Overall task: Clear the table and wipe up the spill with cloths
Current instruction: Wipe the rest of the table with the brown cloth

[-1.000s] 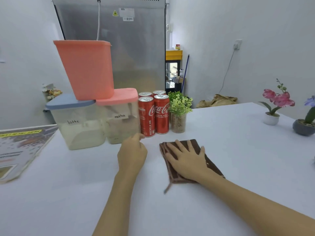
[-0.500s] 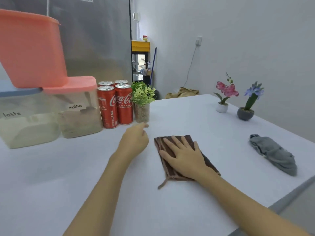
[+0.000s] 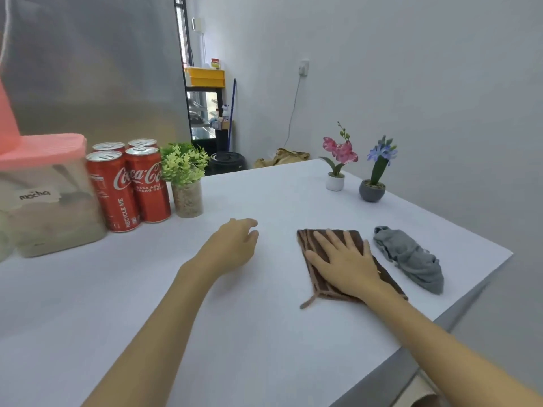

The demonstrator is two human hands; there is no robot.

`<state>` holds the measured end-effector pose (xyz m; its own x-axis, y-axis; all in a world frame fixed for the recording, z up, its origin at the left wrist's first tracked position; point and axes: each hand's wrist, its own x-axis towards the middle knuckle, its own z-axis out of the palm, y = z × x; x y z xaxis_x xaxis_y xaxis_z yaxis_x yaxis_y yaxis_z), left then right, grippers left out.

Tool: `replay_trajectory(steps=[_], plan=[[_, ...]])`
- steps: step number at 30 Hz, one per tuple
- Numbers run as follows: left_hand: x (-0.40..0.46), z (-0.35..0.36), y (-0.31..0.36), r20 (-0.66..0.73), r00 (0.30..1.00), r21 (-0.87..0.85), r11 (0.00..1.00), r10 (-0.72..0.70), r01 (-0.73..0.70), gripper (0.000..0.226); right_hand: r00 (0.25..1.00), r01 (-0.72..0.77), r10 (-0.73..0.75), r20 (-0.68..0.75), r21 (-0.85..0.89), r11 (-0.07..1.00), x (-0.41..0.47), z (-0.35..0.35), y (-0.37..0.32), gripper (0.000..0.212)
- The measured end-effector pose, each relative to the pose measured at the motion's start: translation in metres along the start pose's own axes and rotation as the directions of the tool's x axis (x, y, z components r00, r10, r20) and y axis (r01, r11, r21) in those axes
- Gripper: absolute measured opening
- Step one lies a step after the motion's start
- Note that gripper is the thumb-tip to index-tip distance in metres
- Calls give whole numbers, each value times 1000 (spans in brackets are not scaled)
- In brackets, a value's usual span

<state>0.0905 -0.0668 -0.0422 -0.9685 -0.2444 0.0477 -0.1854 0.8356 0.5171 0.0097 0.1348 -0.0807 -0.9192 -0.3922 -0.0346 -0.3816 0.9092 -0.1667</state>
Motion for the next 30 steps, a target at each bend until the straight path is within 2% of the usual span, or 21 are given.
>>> replay_trajectory(steps=[2,6,10,14,19,24,26,30], plan=[[10,7,8,26,1000,38,999,4,-5,42,1000,23,-23,-14,-5,1000,13,6,-16,60],[32,17,23,62,998,63,998,-2,-2,42,961,276,-276,-31,16,961,-33,15,-29,69],[52,14,27,70,997,66,998,-19,15,41,978,208,-209,5,43,977,-41,5,3,58],[65,9,27,41,998,56,998,-40,38,39,992,124,-125,17,54,991,23,0,7,58],[84,13,34,-46,997,33,998,-56,57,39,998,62,-63,24,38,997,122,-3,-26,59],[106,24,46,-125,986,40,992,-111,117,38,969,245,-246,15,44,968,109,1,-21,59],[115,26,50,-100,990,45,994,-97,102,39,985,171,-171,-6,51,984,102,2,-4,63],[121,27,51,-72,996,58,997,-50,54,39,996,-83,84,-6,70,994,133,-7,17,69]])
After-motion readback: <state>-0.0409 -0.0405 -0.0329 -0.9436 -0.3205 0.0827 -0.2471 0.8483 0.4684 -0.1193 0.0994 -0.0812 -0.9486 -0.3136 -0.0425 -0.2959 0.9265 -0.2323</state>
